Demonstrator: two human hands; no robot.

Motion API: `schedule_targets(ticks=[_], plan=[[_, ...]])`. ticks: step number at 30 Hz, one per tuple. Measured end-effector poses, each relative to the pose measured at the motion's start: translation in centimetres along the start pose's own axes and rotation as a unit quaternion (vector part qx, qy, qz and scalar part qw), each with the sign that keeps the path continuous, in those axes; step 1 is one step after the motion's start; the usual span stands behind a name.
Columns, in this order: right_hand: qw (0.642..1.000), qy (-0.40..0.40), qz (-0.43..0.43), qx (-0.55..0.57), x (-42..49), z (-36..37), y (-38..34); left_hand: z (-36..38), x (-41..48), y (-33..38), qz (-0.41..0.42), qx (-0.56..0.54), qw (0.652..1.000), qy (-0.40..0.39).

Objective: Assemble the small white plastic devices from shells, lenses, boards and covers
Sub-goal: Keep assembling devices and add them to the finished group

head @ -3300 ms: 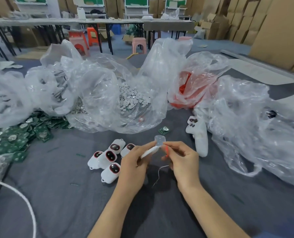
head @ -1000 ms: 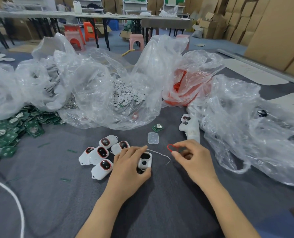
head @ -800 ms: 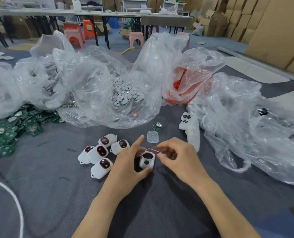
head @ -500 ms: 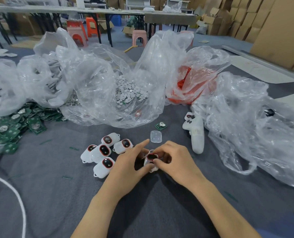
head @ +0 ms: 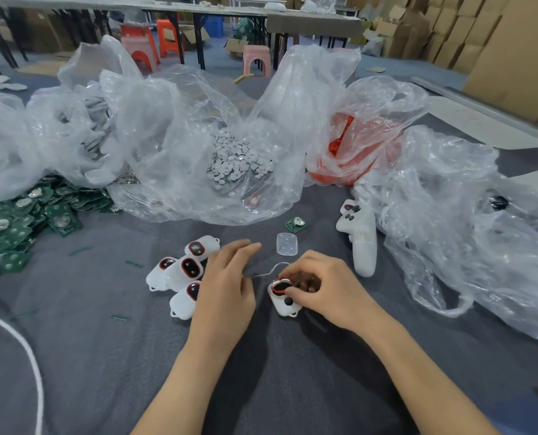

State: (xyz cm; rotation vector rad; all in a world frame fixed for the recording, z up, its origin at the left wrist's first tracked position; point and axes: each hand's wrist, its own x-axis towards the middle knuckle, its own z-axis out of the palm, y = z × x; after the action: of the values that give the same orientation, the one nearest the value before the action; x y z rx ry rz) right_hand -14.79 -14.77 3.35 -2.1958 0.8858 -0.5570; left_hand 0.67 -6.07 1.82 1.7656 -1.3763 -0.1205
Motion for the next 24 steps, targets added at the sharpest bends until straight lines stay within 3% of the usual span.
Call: schedule_targets(ticks=[3, 7, 9, 19, 24], plan=[[0.999, -0.028, -0.017, -0.014, 0.2, -0.5, -0.1, 0.1, -0.6, 0.1, 0.017, 0.039, 0.999, -0.023], [0.998, -0.047, -0.026, -0.02, 0.5, -0.9, 0.0, 0.5, -1.4, 0.1, 0.028, 0.131, 0.98, -0.15], [0.998, -0.054, -0.03, -0.02, 0.6, -1.0, 0.2, 0.7, -1.4, -0.1, 0.035, 0.158, 0.971, -0.176], [0.995, -0.073, -0.05, -0.039, 0.8, -1.5, 0.2, 0.7, -0.9, -0.3, -0.011, 0.056, 0.983, -0.175], [0.993, -0.089, -0.058, -0.059, 0.9, -1.6, 0.0, -0.2, -0.5, -0.3, -0.045, -0.067, 0.991, -0.109]])
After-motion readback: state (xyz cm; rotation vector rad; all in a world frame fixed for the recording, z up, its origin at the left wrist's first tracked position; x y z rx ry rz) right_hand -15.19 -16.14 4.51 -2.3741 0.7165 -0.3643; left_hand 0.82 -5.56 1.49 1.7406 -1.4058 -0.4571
